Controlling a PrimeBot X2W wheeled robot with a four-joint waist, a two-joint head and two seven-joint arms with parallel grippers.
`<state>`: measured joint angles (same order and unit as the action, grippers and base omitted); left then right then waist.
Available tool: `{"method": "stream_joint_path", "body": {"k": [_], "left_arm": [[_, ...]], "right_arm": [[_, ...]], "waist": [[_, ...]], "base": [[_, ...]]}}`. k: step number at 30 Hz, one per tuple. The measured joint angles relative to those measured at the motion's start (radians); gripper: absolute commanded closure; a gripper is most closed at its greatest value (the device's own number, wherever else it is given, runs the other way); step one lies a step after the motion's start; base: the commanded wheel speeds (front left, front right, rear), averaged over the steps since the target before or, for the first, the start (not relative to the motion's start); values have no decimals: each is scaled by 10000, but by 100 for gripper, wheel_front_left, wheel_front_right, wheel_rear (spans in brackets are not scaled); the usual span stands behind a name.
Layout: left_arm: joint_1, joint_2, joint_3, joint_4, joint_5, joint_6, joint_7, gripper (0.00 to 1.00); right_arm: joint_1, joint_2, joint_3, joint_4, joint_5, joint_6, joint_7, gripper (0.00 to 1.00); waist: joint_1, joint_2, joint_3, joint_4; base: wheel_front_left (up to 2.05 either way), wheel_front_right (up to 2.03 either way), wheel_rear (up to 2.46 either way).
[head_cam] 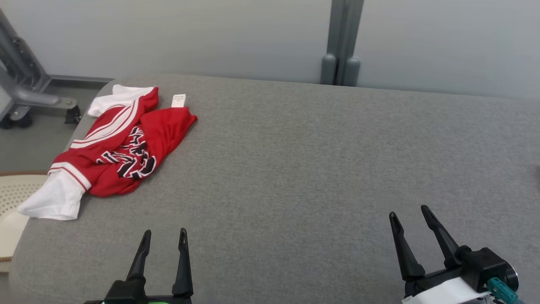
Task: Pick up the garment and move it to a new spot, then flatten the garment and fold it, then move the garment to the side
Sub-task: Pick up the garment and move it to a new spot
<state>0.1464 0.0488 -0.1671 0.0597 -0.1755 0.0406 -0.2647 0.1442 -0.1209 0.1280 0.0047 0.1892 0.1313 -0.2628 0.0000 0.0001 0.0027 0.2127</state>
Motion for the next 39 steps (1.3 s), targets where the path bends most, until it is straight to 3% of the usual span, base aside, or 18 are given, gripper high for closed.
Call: {"method": "stream_joint_path", "body": {"k": [16, 24, 29, 33, 35, 39], "left_arm": [[-117, 4, 65, -46, -512, 418, 0, 0], [-164, 8, 100, -171, -704, 617, 0, 0], [-1115, 8, 42, -351, -627, 226, 0, 0], [-2819, 12, 343, -368, -546, -336, -2, 0], [-3895, 38, 525, 209, -399, -892, 0, 0], [-6241, 681, 627, 2316, -397, -1415, 180, 0]], "right_arm": [[-498, -184, 270, 104, -88, 0, 0, 0], [-728, -431, 134, 134, -151, 0, 0, 0], [-975, -830, -84, -96, -324, 0, 0, 0], [-1404, -1377, -171, -209, -422, 0, 0, 0], [-1685, -1636, -201, -253, -424, 0, 0, 0], [-2178, -2002, -174, -314, -420, 0, 0, 0]], "waist": [[0, -1, 499, 2722], [0, 0, 1079, 3218], [0, 0, 1603, 3259], [0, 0, 2214, 3161], [0, 0, 2587, 3045], [0, 0, 3256, 2709]], "base": [[0, 0, 0], [0, 0, 0], [0, 0, 0], [0, 0, 0], [0, 0, 0], [0, 0, 0]]}}
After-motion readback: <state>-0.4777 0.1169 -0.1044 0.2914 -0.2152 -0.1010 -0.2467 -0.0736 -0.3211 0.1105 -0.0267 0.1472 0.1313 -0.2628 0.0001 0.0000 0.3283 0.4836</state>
